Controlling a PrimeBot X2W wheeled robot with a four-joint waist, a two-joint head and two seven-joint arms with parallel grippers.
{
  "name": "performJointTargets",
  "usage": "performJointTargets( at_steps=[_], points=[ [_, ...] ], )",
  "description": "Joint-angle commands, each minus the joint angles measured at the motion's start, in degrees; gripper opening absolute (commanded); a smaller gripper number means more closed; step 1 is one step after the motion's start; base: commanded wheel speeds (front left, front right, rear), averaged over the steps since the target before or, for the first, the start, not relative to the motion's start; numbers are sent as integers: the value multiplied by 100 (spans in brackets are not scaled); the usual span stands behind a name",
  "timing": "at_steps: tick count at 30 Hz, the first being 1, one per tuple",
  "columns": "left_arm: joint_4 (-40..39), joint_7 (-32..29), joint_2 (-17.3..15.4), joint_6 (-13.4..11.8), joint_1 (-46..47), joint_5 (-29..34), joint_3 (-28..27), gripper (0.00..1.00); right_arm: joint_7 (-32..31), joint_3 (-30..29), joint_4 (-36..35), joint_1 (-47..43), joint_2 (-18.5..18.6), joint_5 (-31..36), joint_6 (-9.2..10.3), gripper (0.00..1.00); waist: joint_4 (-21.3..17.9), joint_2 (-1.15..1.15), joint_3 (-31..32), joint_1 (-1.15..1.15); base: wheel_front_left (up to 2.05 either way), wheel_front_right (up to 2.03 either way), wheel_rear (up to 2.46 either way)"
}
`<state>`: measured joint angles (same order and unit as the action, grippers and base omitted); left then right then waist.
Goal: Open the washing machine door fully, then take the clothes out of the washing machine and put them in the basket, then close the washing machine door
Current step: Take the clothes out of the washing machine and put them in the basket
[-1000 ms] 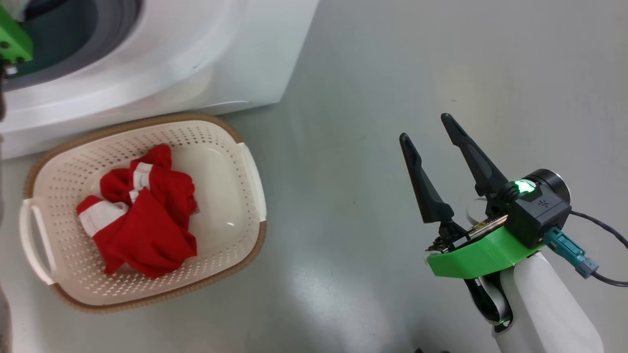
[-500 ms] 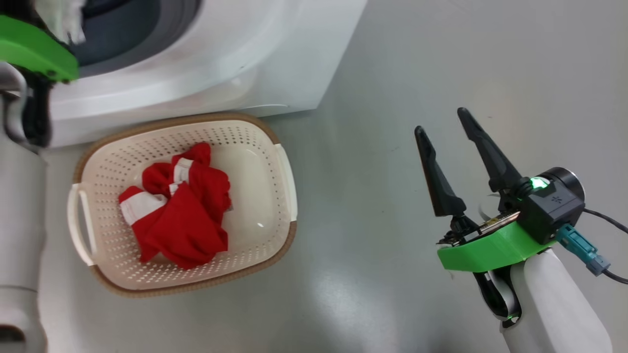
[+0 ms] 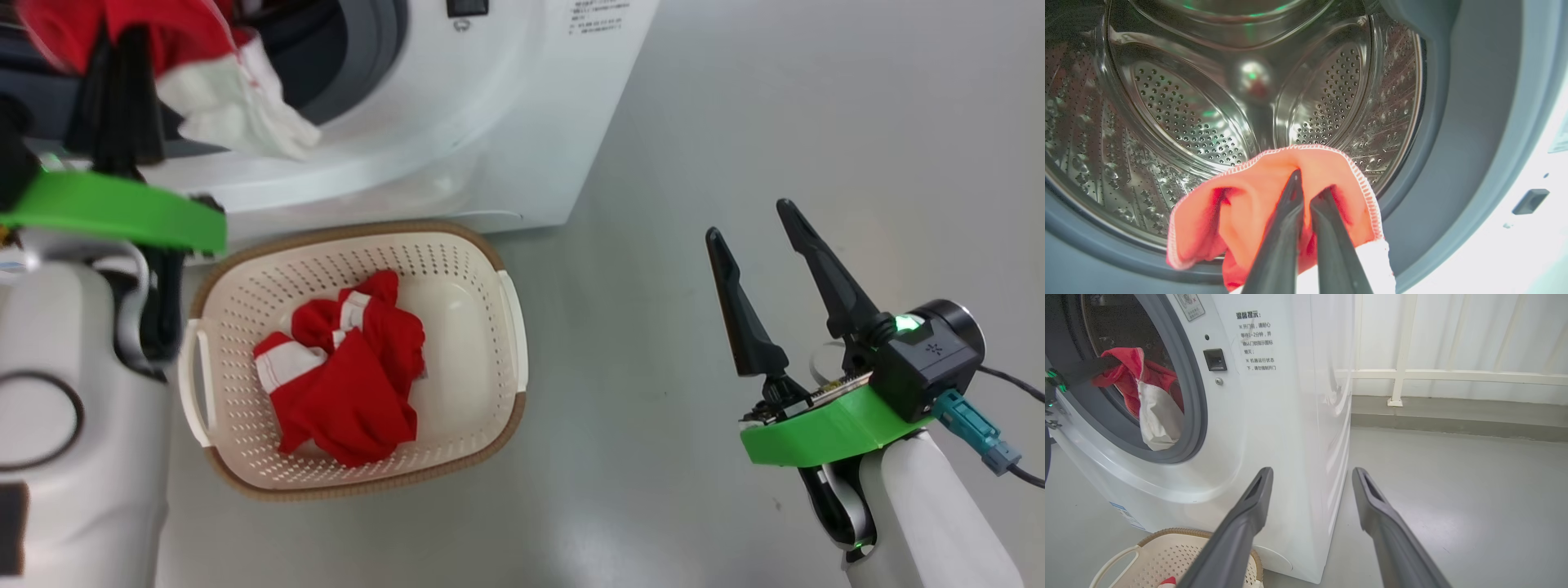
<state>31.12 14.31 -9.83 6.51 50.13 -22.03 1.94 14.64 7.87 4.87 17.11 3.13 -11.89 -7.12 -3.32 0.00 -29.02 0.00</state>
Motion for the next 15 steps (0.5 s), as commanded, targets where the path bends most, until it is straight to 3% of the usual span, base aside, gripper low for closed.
performJointTargets(
  at_steps=[1,15],
  points=[
    [-325,68,-169,-3,-267,99,-188,0,36,80,-146,-151,-25,50,-36,100,106,0,227,0,0,0,0],
    [-1430,68,128,49,-1616,176,-270,0,36,0,-101,-470,-25,32,-36,100,200,0,958,0,0,0,0]
  ],
)
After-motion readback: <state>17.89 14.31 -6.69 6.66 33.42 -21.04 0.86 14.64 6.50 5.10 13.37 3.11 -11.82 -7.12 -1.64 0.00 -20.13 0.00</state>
